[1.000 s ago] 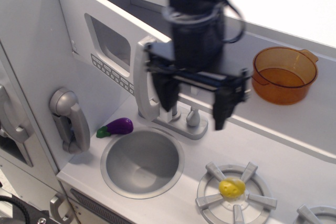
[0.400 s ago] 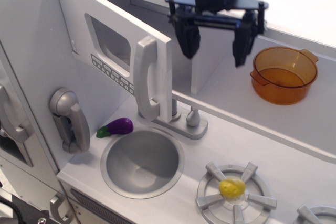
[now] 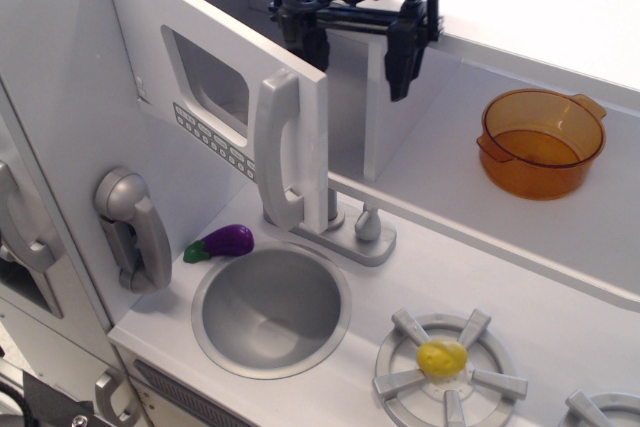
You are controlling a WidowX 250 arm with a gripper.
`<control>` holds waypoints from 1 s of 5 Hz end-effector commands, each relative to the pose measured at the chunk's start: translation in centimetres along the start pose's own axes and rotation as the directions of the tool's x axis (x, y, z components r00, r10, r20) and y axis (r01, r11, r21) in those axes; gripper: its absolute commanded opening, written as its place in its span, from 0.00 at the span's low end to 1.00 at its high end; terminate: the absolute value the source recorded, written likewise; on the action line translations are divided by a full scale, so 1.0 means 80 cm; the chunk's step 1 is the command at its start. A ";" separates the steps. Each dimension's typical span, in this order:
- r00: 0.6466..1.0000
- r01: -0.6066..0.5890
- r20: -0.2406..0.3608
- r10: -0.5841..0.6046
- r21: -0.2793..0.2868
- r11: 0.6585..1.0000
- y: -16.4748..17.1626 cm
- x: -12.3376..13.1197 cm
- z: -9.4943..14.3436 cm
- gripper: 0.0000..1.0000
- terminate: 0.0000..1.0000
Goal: Open microwave
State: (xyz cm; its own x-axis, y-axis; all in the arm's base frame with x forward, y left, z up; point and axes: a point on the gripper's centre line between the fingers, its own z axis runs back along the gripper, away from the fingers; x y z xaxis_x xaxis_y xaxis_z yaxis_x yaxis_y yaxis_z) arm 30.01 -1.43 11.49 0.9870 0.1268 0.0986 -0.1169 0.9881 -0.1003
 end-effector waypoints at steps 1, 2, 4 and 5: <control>0.999 0.022 0.039 -0.025 0.078 0.997 0.041 -0.035 0.009 1.00 0.00; 0.998 0.056 0.016 -0.058 0.105 0.993 0.069 -0.070 0.008 1.00 0.00; 0.995 0.088 0.030 -0.092 0.113 0.990 0.126 -0.114 0.017 1.00 0.00; 0.992 0.112 0.046 -0.116 0.086 0.990 0.125 -0.126 0.024 1.00 0.00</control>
State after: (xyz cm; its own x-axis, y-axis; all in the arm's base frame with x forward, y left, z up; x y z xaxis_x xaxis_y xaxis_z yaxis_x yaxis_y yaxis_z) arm 18.36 6.41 9.78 0.9916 0.0243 0.1268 -0.0219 0.9996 -0.0203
